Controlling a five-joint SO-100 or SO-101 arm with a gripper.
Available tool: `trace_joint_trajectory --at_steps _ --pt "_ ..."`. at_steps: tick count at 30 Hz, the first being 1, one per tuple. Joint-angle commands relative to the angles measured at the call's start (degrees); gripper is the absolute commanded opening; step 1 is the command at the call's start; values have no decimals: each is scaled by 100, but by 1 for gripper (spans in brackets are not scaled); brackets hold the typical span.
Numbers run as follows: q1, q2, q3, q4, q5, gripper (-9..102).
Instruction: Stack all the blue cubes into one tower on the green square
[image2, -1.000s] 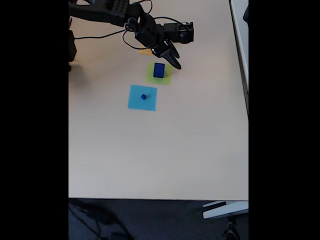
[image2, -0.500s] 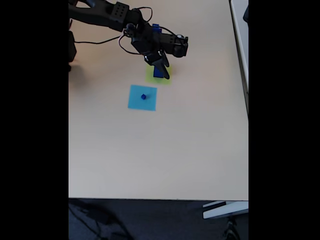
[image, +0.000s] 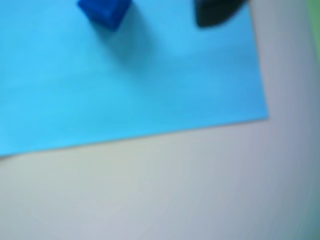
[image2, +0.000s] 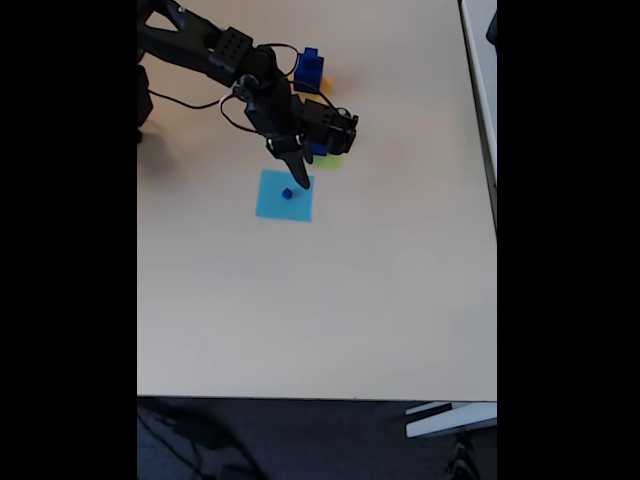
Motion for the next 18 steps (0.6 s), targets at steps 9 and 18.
trace_joint_trajectory --at_steps 9,18 --pt "26 -62 229 -334 176 21" --pt "114 -105 387 -325 79 20"
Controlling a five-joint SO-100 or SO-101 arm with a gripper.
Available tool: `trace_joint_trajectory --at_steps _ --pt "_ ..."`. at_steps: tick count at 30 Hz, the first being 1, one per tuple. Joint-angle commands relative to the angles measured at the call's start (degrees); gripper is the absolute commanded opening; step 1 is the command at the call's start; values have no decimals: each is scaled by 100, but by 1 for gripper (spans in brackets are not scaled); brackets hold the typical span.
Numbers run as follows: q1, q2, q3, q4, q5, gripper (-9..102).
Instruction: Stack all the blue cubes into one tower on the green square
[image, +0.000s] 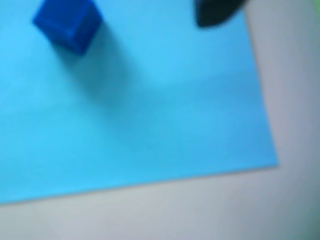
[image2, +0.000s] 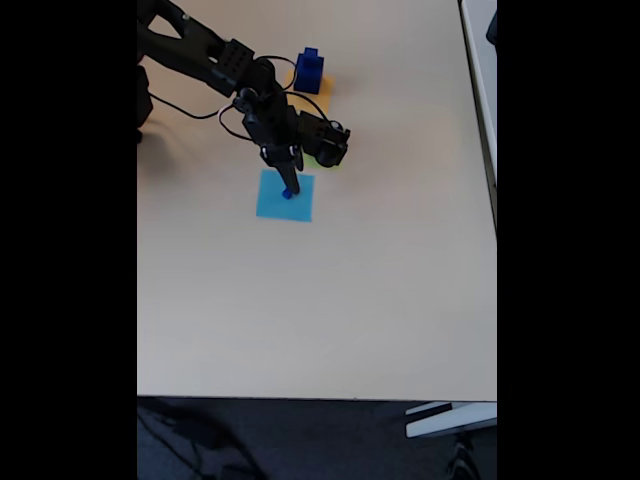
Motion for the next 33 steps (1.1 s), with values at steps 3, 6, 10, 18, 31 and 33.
trace_joint_trajectory --at_steps 3,6,10,18,31,33 --pt "123 9 62 -123 -53 20" --pt "193 -18 79 -123 -79 20" --pt "281 -53 79 -123 -105 20" --pt "369 -176 79 -123 -62 20" --pt "422 -352 -53 -105 -79 17" --pt "422 -352 -53 -105 -88 17"
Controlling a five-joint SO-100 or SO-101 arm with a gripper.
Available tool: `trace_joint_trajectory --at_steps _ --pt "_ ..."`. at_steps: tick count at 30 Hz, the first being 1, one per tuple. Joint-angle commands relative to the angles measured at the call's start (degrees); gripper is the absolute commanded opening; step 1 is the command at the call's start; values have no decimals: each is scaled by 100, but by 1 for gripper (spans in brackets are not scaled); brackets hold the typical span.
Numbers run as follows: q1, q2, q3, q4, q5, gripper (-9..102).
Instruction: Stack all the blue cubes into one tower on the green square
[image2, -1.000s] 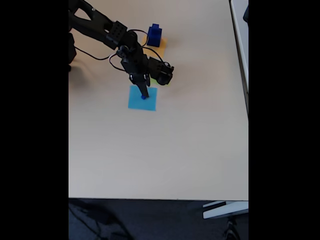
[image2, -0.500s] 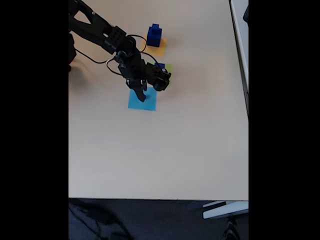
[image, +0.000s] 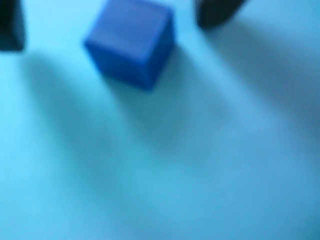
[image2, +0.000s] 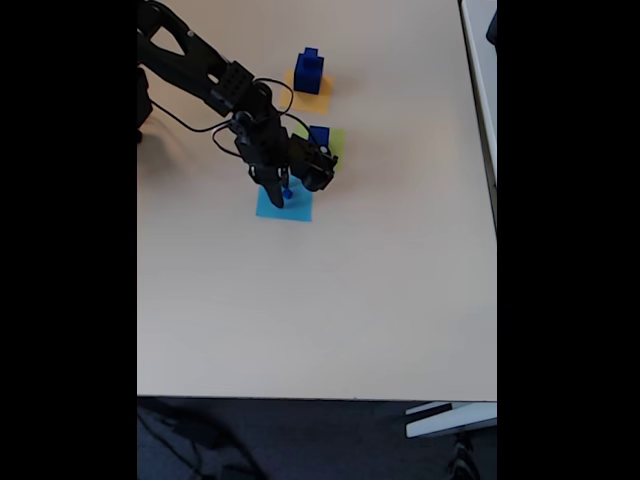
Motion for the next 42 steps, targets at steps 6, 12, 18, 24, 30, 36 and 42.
trace_joint_trajectory --at_steps 6,12,18,24,30,36,42 --pt "-9 132 -237 -53 -123 18" --pt "-62 141 -483 105 -167 19" --pt "-114 158 -492 97 -105 19" --pt "-141 158 -492 88 -35 16" --pt "-132 158 -501 79 -53 14" --pt "-132 149 -501 70 -44 12" --pt "-141 123 -492 62 -35 10"
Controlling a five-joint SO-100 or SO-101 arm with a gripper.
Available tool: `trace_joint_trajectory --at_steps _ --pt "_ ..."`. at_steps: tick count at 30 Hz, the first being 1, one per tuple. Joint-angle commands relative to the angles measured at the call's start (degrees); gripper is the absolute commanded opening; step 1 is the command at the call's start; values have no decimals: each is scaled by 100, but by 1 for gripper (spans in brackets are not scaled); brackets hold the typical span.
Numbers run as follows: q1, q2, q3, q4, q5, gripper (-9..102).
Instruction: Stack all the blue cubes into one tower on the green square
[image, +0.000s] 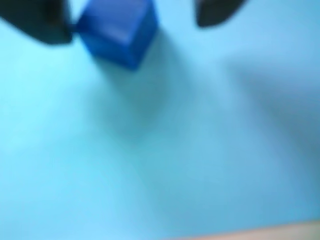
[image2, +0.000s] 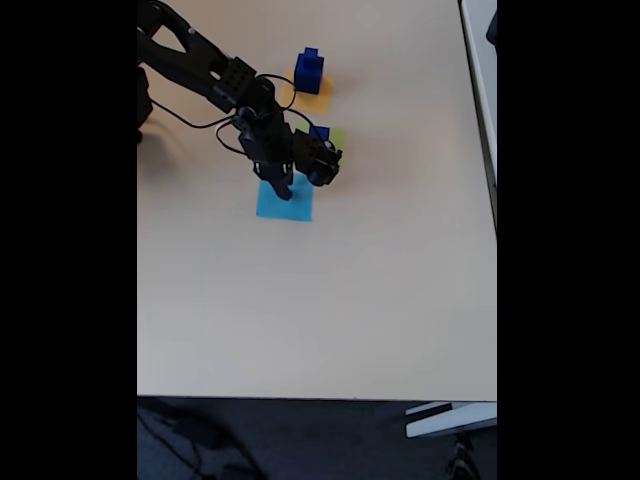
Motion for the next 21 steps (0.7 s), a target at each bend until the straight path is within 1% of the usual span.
trace_joint_trajectory --at_steps 1,21 --pt "-44 123 -299 -9 44 10" --pt "-44 88 -255 0 79 4"
